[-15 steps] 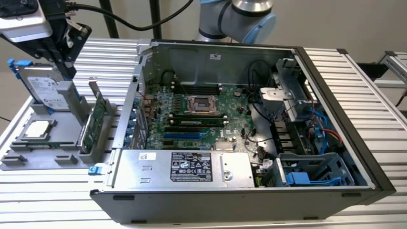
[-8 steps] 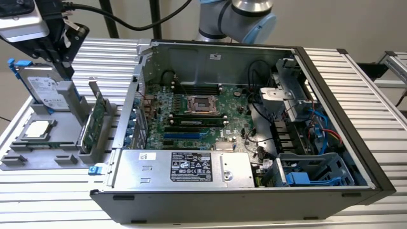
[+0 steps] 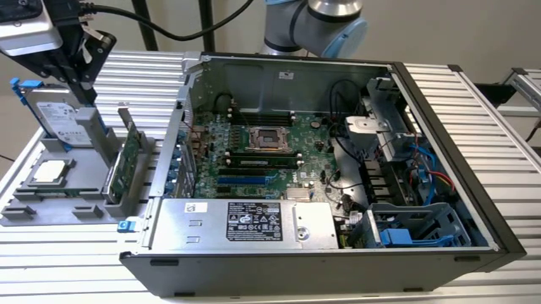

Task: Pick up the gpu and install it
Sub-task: 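Reach for the gpu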

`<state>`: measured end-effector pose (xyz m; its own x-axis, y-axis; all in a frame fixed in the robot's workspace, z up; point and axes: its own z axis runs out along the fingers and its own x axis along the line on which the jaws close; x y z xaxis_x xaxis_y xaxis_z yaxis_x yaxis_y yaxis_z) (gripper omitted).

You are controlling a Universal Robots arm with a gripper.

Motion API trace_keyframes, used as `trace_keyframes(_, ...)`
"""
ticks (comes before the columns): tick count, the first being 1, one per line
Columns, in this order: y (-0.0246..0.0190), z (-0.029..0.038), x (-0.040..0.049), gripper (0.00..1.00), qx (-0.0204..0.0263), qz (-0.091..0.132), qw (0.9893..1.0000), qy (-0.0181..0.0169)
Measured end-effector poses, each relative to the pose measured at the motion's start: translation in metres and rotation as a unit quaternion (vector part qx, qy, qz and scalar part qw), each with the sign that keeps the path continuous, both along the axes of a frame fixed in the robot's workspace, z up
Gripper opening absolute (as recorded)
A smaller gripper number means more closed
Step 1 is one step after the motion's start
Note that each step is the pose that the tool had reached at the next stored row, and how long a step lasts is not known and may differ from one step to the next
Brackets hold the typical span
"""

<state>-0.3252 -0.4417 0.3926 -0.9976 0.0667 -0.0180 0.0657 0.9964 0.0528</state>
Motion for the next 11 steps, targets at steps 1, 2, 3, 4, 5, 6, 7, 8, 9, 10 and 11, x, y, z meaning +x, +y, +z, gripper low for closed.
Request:
trace_keyframes(1, 0.0000, 0.0000, -0.0003, 0.00, 0.0000, 0.000, 1.0000, 0.0000)
trace_keyframes(2, 0.0000, 0.0000, -0.0005, 0.00, 0.0000, 0.000, 1.0000, 0.0000)
trace_keyframes(3, 0.0000, 0.0000, -0.0008, 0.00, 0.0000, 0.000, 1.0000, 0.0000)
trace_keyframes(4, 0.0000, 0.0000, -0.0011, 0.00, 0.0000, 0.000, 1.0000, 0.0000)
trace_keyframes(5, 0.0000, 0.0000, -0.0014, 0.00, 0.0000, 0.000, 1.0000, 0.0000)
trace_keyframes(6, 0.0000, -0.0001, -0.0018, 0.00, 0.0000, 0.000, 1.0000, 0.0000)
trace_keyframes(7, 0.0000, 0.0000, -0.0022, 0.00, 0.0000, 0.000, 1.0000, 0.0000)
trace_keyframes(8, 0.0000, 0.0001, -0.0025, 0.00, 0.0000, 0.000, 1.0000, 0.0000)
trace_keyframes(9, 0.0000, 0.0000, -0.0029, 0.00, 0.0000, 0.001, 1.0000, 0.0000)
trace_keyframes(10, 0.0000, 0.0000, -0.0033, 0.00, 0.0000, 0.001, 1.0000, 0.0000)
trace_keyframes(11, 0.0000, 0.0000, -0.0037, 0.00, 0.0000, 0.001, 1.0000, 0.0000)
